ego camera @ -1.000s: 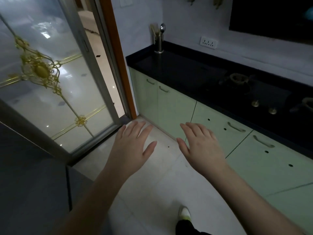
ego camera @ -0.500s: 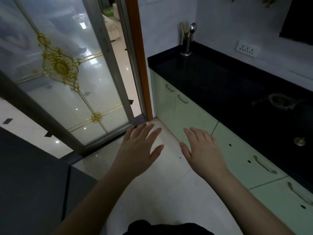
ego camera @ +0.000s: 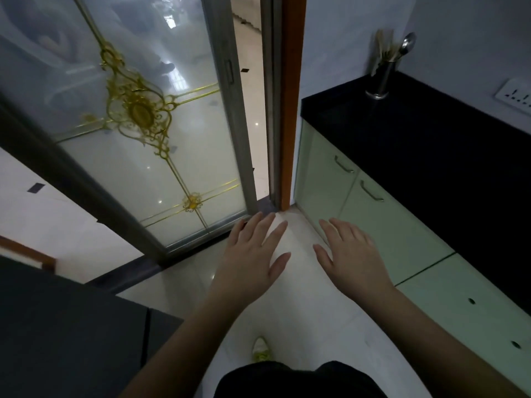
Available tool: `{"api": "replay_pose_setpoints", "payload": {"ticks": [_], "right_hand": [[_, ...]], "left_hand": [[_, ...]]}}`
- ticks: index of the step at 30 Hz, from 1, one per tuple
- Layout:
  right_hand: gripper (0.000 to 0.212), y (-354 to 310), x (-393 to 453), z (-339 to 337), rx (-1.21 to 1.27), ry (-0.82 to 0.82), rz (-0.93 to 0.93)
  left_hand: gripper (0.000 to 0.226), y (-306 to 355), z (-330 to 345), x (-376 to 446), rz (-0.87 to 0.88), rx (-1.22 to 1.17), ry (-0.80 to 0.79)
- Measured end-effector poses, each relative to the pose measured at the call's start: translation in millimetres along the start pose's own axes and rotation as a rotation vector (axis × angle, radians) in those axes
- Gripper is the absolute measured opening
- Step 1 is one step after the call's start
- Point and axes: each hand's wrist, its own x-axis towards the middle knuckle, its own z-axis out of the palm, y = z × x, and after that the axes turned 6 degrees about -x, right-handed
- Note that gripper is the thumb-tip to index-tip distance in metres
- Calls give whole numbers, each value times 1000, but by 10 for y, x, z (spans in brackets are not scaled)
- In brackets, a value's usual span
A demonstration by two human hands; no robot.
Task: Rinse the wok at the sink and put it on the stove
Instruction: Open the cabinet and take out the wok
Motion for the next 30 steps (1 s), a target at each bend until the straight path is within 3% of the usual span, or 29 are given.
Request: {"api": "replay_pose_setpoints", "payload": {"ticks": [10,12,18,30], "right_hand": [[62,-145,807,216,2,-109,157],[70,-21,931,266,19,-119,223],[59,521,1278,526,38,-76,389],[61,1041,2040,923,82,-212,553]], "left_hand": [[54,-709,144,1082,73,15,-27],[53,-705,273,1382,146,12,-10],[48,-351,543,2381,354,-23,-23],[57,-185,973,3603,652,135,-257]]}}
